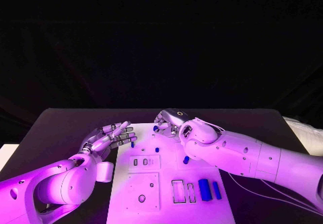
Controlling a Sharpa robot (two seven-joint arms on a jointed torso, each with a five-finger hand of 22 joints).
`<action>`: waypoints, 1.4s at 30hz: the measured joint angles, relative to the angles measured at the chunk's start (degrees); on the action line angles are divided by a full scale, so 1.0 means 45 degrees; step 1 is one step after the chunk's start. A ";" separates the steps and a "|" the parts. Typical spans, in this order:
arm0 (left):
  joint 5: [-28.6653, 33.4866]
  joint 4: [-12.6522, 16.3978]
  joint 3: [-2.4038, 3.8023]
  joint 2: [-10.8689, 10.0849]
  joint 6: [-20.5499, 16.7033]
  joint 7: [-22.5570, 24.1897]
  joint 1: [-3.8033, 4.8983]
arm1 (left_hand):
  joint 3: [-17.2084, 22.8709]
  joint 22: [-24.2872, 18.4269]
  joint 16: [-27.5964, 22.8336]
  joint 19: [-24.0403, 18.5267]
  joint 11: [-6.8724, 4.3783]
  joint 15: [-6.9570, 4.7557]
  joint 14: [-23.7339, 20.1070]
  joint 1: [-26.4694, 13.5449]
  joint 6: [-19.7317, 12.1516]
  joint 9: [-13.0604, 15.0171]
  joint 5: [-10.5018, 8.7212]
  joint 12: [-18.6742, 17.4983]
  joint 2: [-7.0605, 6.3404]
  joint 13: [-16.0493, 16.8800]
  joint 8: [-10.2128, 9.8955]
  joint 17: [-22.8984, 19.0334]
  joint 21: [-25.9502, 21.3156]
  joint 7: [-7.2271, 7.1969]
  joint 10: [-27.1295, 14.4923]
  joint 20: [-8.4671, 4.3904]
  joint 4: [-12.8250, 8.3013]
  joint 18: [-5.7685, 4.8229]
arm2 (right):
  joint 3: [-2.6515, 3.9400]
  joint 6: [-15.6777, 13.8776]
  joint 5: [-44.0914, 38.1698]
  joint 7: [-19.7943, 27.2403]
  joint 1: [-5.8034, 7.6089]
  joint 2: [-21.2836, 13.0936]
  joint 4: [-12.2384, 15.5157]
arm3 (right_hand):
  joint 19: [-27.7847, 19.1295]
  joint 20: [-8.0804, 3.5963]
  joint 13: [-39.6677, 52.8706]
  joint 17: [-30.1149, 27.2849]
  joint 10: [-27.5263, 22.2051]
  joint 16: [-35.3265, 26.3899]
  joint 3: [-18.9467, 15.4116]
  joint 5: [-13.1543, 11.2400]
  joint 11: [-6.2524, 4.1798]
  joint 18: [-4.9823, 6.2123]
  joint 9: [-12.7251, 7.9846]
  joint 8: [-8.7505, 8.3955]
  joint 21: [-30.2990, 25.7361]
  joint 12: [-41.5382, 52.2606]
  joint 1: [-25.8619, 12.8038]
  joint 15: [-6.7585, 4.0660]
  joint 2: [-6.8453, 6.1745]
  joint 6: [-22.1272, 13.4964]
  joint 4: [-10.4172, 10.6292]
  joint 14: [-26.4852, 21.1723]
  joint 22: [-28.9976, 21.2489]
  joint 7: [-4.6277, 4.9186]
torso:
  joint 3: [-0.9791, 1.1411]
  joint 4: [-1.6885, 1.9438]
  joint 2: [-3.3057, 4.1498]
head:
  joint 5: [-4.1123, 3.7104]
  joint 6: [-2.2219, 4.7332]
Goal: Assemble the parts on the task board
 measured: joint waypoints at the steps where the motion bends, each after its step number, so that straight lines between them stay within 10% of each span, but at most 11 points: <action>1: 0.0000 -0.0003 0.0000 -0.0006 0.0002 -0.0001 0.0000 | 0.0000 0.0000 0.0000 0.0000 0.0000 0.0000 0.0000 0.0000 0.0000 0.0001 0.0000 0.0000 0.0000 0.0000 0.0000 -0.0007 0.0000 0.0000 0.0000 0.0000 0.0000 0.0000 | 0.0000 -0.0050 0.0023 0.0003 -0.0009 -0.0115 0.0153 | 0.0000 0.0000 0.0000 0.0012 0.0031 0.0000 0.0000 0.0032 -0.0030 0.0000 0.0010 0.0000 0.0000 0.0023 0.0049 0.0000 0.0049 0.0007 0.0000 0.0000 0.0016 0.0005 | 0.0000 -0.0007 0.0000 | -0.0001 0.0006; 8: -0.0007 -0.0048 -0.0002 -0.0061 0.0036 -0.0008 -0.0001 | 0.0019 -0.0025 -0.0051 0.0000 0.0000 0.0000 0.0000 0.0000 0.0000 0.0000 0.0000 0.0000 0.0000 0.0001 0.0000 -0.0019 0.0001 0.0000 0.0000 0.0000 -0.0089 -0.0001 | 0.0293 -0.0364 0.0865 -0.0025 -0.0071 -0.1697 0.1603 | 0.1190 -0.0247 0.0512 0.2662 0.2186 0.2165 0.0114 0.0388 -0.0290 -0.0214 0.0041 0.0076 0.1208 0.1063 0.0335 -0.0328 0.0088 0.0503 0.0135 0.0414 0.2197 -0.0144 | 0.0022 -0.0096 -0.0028 | 0.0070 0.0114; 13: -0.0274 -0.0094 -0.0003 -0.0076 0.0074 -0.0004 -0.0002 | -0.0015 -0.0024 -0.0051 0.0000 0.0000 0.0000 0.0000 0.0000 0.0000 0.0001 0.0000 0.0000 0.0000 0.0001 0.0000 -0.0019 -0.0058 0.0000 0.0000 0.0000 -0.0123 -0.0002 | 0.0466 -0.0222 0.2145 -0.0228 -0.0059 -0.3076 0.2499 | 0.2308 -0.0581 0.1839 0.5475 0.4323 0.4357 -0.1033 0.1741 -0.0889 -0.0604 -0.0013 0.0047 0.2410 0.2759 -0.0325 -0.0626 -0.0632 -0.0215 0.0645 0.0384 0.4313 -0.0435 | 0.0059 -0.0250 -0.0087 | 0.0084 0.0145; 20: -0.0780 -0.0156 -0.0002 -0.0008 0.0146 0.0000 -0.0002 | -0.0016 -0.0024 -0.0051 0.0000 0.0000 0.0000 0.0000 0.0000 0.0000 0.0001 0.0000 0.0000 0.0000 0.0001 0.0000 -0.0019 -0.0058 0.0000 0.0000 0.0000 -0.0124 -0.0001 | 0.0518 0.0531 0.3325 -0.0721 -0.0065 -0.3968 0.2768 | 0.3048 -0.0461 1.1775 0.9360 0.3883 0.7071 -0.3660 0.1974 -0.0785 -0.0907 0.0033 0.0047 0.3396 1.1966 0.0255 -0.0624 -0.0014 -0.0556 0.1513 0.0386 0.5237 -0.0400 | 0.0145 -0.0415 -0.0160 | 0.0094 0.0189; 27: -0.0951 -0.0167 -0.0002 -0.0001 0.0231 -0.0032 -0.0010 | -0.0015 -0.0036 -0.0050 0.0000 0.0000 0.0000 0.0000 0.0049 0.0000 0.0001 0.0000 0.0000 0.0048 0.0002 0.0000 -0.0018 -0.0057 0.0000 0.0000 0.0000 -0.0124 0.0000 | 0.0527 0.1056 0.3321 -0.1318 -0.0074 -0.3937 0.2645 | 0.3149 -0.0360 1.5568 0.9597 0.4227 0.7793 -0.4287 0.1921 -0.0601 -0.0995 0.0046 0.0126 0.3709 1.5490 0.0703 -0.0494 -0.0077 -0.0571 0.2112 0.0371 0.5237 -0.0328 | 0.0221 -0.0479 -0.0172 | 0.0156 0.0189; 42: -0.0889 -0.0219 -0.0007 0.0063 0.0344 -0.0161 -0.0020 | -0.0015 -0.0034 -0.0051 0.0000 0.0000 0.0000 0.0000 0.0049 0.0000 0.0001 0.0000 0.0000 0.0048 0.0003 0.0000 -0.0018 -0.0057 0.0000 0.0000 0.0000 -0.0124 -0.0001 | 0.0526 0.1383 0.2412 -0.1898 -0.0119 -0.3239 0.2269 | 0.3194 -0.0314 1.5808 0.9594 0.4350 0.8066 -0.4374 0.1891 -0.0569 -0.1196 0.0063 0.0224 0.3875 1.6785 0.0899 -0.0406 0.0027 -0.0587 0.2199 0.0367 0.5235 -0.0221 | 0.0182 -0.0461 -0.0175 | 0.0133 0.0044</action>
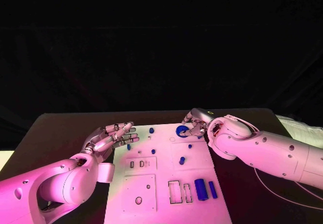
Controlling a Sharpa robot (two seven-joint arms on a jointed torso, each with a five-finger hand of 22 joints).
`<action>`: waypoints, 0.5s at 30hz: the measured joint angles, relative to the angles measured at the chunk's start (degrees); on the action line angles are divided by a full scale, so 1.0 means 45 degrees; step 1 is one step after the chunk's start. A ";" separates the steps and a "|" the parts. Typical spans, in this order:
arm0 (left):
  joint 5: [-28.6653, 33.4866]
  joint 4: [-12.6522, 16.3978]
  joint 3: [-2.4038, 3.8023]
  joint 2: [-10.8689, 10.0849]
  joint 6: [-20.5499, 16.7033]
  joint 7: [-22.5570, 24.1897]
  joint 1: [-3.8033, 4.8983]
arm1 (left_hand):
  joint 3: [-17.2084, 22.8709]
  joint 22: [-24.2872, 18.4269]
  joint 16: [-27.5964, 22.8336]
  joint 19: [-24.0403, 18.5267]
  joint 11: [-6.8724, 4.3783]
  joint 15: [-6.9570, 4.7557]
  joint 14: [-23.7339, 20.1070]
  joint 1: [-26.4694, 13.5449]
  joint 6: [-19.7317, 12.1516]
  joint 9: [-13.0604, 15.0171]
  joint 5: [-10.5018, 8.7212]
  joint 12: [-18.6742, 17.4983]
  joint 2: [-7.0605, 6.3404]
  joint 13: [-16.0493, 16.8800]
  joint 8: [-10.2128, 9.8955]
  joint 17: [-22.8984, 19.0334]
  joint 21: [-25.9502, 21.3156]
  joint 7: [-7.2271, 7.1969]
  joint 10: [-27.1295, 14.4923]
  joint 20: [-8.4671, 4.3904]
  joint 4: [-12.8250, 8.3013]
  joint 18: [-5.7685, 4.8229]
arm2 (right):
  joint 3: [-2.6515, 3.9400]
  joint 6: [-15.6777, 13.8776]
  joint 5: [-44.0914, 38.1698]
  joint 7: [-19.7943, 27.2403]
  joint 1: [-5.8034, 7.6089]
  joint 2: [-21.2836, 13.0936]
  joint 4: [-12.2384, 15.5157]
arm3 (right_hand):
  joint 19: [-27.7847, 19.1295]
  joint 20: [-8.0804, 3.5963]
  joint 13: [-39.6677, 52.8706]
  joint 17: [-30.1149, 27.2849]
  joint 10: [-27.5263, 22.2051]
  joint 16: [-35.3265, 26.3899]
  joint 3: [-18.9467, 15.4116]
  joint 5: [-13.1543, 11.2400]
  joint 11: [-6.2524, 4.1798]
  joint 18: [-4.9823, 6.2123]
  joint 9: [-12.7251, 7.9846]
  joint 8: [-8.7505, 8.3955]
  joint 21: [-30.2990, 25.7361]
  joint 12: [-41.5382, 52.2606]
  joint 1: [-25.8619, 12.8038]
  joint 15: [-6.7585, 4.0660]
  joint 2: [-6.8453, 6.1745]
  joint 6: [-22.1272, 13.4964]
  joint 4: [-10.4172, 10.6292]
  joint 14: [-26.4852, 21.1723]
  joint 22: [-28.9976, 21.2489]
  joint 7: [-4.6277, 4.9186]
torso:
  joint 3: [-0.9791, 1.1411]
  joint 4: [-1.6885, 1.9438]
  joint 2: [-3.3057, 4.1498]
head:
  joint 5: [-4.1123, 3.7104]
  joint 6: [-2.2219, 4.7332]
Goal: Assemble the parts on the task board
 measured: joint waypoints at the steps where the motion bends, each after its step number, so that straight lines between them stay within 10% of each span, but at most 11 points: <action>1: 0.0004 -0.0001 0.0000 0.0000 0.0004 -0.0008 0.0000 | 0.0033 0.0000 0.0000 0.0000 0.0000 0.0000 0.0000 0.0000 0.0000 0.0000 0.0000 0.0000 0.0000 0.0000 0.0000 -0.0005 0.0000 0.0000 0.0000 0.0000 -0.0033 0.0001 | 0.0000 0.0009 -0.0029 -0.0019 -0.0002 0.0028 -0.0050 | 0.0000 0.0000 0.0000 0.0000 0.0000 0.0000 0.0000 0.0120 0.0000 0.0001 0.0014 0.0056 0.0000 0.0000 0.0000 0.0000 0.0000 0.0021 0.0000 0.0000 0.0000 0.0021 | 0.0000 -0.0002 0.0000 | 0.0004 -0.0009; 15: 0.0030 -0.0001 0.0001 -0.0011 0.0041 -0.0104 0.0000 | 0.0040 -0.0014 0.0000 0.0000 0.0000 0.0000 0.0000 0.0000 0.0000 0.0000 0.0000 0.0000 0.0000 0.0000 0.0000 -0.0012 0.0000 0.0000 0.0000 0.0000 -0.0040 0.0001 | -0.0002 0.0247 -0.0188 -0.0190 -0.0068 0.0314 -0.0515 | -0.0001 0.0000 -0.0001 -0.0003 -0.0001 0.0050 0.0141 0.0381 0.0001 0.0000 0.0025 0.0153 0.0046 0.0000 0.0222 -0.0001 0.0223 0.0151 -0.0141 0.0000 -0.0003 -0.0018 | -0.0001 0.0004 -0.0015 | 0.0026 -0.0104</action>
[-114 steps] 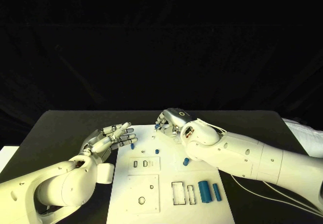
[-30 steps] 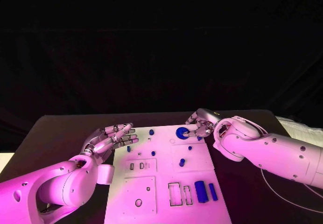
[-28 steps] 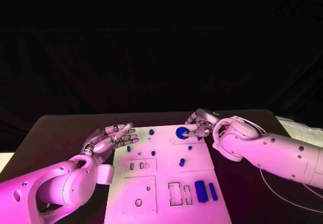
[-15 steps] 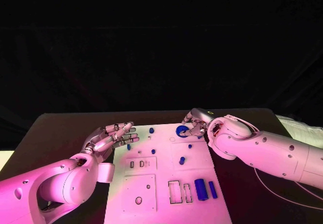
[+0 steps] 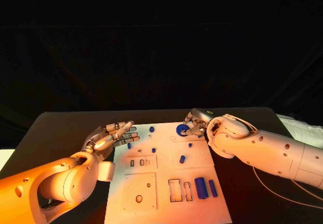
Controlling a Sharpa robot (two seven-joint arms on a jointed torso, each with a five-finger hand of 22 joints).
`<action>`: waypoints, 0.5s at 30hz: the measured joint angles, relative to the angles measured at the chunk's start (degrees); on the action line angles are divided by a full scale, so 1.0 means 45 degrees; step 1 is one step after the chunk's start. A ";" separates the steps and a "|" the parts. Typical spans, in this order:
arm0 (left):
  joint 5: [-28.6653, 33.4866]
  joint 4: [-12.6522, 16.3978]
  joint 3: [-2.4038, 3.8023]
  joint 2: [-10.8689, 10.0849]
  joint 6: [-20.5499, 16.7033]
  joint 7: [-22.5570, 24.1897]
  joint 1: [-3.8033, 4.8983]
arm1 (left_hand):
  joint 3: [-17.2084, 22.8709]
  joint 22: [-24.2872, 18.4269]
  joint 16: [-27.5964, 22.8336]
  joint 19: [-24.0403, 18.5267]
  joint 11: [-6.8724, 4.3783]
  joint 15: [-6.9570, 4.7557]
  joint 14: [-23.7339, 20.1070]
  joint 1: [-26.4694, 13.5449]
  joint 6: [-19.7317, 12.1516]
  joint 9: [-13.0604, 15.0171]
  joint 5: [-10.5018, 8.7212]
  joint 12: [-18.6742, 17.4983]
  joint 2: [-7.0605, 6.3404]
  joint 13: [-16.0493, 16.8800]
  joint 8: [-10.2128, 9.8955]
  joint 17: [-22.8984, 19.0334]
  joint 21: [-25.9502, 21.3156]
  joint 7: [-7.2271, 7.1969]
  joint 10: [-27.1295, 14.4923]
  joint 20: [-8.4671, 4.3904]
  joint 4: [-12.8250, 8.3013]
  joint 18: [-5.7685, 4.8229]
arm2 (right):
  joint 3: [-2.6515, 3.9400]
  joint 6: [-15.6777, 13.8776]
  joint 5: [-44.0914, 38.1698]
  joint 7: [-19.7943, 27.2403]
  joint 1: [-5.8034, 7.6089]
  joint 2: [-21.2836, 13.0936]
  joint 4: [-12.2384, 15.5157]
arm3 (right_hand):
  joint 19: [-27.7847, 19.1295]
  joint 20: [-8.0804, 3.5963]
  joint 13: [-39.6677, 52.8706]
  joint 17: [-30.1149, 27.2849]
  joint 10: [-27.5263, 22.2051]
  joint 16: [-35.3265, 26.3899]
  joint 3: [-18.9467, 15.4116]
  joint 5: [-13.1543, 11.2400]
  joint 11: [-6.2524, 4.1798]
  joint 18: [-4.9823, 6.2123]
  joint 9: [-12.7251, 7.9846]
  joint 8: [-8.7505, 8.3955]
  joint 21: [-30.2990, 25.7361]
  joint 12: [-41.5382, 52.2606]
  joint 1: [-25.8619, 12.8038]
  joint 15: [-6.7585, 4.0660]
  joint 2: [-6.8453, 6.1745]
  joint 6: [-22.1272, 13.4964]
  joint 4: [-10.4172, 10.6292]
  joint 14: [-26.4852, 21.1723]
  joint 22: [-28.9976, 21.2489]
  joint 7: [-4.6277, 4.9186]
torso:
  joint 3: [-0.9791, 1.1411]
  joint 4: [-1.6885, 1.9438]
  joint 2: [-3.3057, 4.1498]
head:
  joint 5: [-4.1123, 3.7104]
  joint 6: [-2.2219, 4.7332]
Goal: Assemble the parts on the task board
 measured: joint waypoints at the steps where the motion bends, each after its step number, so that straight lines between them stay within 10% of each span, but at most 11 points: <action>1: 0.0002 0.0000 0.0000 -0.0002 0.0002 -0.0005 0.0000 | 0.0000 0.0000 0.0000 0.0000 0.0000 0.0000 0.0000 0.0000 0.0000 0.0000 0.0000 0.0000 0.0000 0.0000 0.0000 0.0000 0.0000 0.0000 0.0000 0.0000 0.0000 -0.0001 | 0.0000 0.0037 -0.0004 -0.0006 -0.0014 0.0025 -0.0029 | 0.0000 0.0000 0.0000 0.0000 0.0000 0.0000 0.0005 0.0000 0.0000 0.0001 0.0000 0.0022 0.0000 0.0000 0.0011 0.0000 0.0011 0.0000 -0.0006 0.0000 0.0000 0.0000 | 0.0000 -0.0006 0.0000 | 0.0005 -0.0006; 15: 0.0014 0.0010 0.0002 -0.0038 0.0034 -0.0043 0.0000 | 0.0031 0.0001 0.0000 0.0000 0.0000 0.0000 0.0000 0.0000 0.0000 -0.0011 0.0000 0.0000 0.0000 0.0000 0.0000 0.0001 0.0000 0.0000 0.0000 0.0000 -0.0030 -0.0001 | 0.0059 0.0192 -0.0032 -0.0005 -0.0042 0.0157 -0.0157 | 0.0000 0.0001 0.0020 -0.0002 0.0047 0.0048 0.0599 -0.0504 -0.0048 0.0002 0.0003 0.0199 -0.0007 0.0050 0.0503 0.0000 0.0503 0.0497 -0.0372 0.0000 -0.0002 -0.0093 | 0.0007 -0.0009 -0.0007 | 0.0005 -0.0170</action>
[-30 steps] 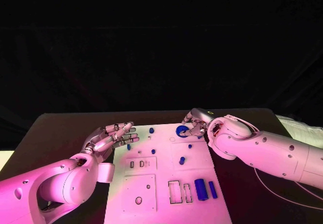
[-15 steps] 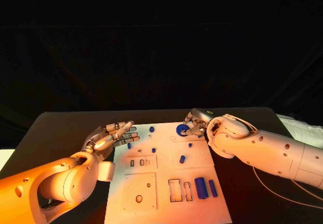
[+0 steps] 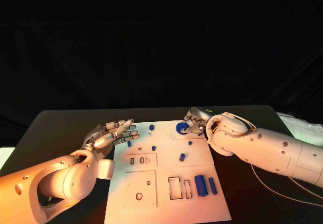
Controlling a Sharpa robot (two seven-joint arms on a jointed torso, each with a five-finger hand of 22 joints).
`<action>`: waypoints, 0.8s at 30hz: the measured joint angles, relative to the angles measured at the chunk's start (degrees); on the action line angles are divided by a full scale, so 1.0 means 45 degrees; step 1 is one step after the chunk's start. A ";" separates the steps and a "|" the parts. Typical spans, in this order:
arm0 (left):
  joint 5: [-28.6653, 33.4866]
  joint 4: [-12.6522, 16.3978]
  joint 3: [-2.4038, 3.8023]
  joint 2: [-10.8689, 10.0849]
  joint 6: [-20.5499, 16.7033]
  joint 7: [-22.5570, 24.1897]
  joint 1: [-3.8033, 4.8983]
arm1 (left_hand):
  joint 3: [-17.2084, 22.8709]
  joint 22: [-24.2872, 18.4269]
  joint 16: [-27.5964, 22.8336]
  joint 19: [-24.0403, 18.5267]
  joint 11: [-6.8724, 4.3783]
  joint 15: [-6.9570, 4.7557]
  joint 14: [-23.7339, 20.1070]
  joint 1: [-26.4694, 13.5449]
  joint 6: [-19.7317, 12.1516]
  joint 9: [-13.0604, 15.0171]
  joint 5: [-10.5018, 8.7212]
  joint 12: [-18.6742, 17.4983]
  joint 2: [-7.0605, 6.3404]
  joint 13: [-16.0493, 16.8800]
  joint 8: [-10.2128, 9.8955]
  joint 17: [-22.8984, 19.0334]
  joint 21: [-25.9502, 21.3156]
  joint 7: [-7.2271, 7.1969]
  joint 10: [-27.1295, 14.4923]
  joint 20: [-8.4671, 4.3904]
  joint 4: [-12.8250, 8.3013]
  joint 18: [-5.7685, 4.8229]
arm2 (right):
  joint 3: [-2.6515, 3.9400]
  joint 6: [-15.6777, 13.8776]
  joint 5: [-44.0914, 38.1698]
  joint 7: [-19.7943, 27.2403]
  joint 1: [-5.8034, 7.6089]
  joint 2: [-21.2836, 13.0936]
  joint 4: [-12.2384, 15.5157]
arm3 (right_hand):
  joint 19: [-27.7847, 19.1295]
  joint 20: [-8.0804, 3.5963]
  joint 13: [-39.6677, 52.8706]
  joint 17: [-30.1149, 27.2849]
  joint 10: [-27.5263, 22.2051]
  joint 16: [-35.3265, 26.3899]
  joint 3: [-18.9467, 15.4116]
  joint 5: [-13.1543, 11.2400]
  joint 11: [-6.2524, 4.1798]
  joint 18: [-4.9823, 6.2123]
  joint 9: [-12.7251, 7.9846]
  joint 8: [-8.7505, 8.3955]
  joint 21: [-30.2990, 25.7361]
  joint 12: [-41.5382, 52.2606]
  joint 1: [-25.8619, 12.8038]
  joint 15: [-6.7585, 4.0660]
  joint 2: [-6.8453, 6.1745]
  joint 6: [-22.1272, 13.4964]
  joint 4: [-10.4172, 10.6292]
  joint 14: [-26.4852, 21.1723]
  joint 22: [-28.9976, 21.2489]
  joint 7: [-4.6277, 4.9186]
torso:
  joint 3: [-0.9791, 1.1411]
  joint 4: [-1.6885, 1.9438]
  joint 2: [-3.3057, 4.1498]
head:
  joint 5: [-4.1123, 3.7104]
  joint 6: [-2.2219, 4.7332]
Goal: Assemble the parts on the task board
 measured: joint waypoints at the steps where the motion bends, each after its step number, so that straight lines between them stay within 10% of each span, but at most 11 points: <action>1: 0.0001 0.0000 0.0000 -0.0004 0.0003 -0.0001 0.0000 | 0.0000 0.0000 0.0000 0.0000 0.0000 0.0000 0.0000 0.0000 0.0000 0.0000 0.0000 0.0000 0.0000 0.0000 0.0000 0.0000 0.0000 0.0000 0.0000 0.0000 0.0000 0.0000 | 0.0005 -0.0004 0.0000 0.0001 -0.0002 0.0008 0.0004 | 0.0000 0.0000 0.0022 0.0000 0.0024 0.0000 0.0150 -0.0250 -0.0025 0.0000 -0.0012 0.0009 0.0009 0.0001 0.0090 0.0000 0.0090 0.0104 -0.0075 0.0000 0.0000 -0.0028 | 0.0000 0.0000 0.0000 | -0.0004 -0.0006; 6: 0.0026 0.0005 0.0000 -0.0014 0.0014 -0.0002 0.0000 | 0.0000 0.0001 0.0000 0.0000 0.0000 0.0000 0.0000 0.0000 0.0000 0.0000 0.0000 0.0000 0.0000 0.0000 0.0000 0.0000 0.0000 0.0000 0.0000 0.0000 0.0000 0.0000 | 0.0010 -0.0082 -0.0014 -0.0010 -0.0018 0.0043 0.0031 | -0.0039 -0.0060 0.0096 -0.0001 0.0014 0.0000 0.0987 -0.1531 -0.0217 0.0001 0.0015 0.0250 0.0046 0.0033 0.0350 -0.0144 0.0350 0.0428 -0.0502 0.0001 -0.0001 -0.0053 | 0.0000 -0.0001 -0.0006 | -0.0022 -0.0034; 24: 0.0349 -0.0004 0.0000 -0.0112 0.0030 0.0004 0.0004 | -0.0036 -0.0016 -0.0050 0.0000 0.0000 0.0000 0.0000 0.0050 0.0000 0.0002 0.0000 0.0000 0.0050 -0.0010 -0.0051 -0.0014 -0.0050 0.0000 0.0000 0.0000 -0.0035 0.0001 | -0.0072 -0.0626 -0.2364 -0.0269 -0.0300 0.0185 0.1501 | -0.0001 -0.0189 0.0005 -0.0003 -0.0002 0.0000 0.2077 -0.1836 -0.0317 0.0001 -0.0001 0.0258 0.0045 -0.0174 0.0278 -0.0235 0.0423 0.0451 -0.0791 -0.0002 -0.0002 -0.0033 | -0.0016 0.0032 -0.0010 | 0.0034 0.0000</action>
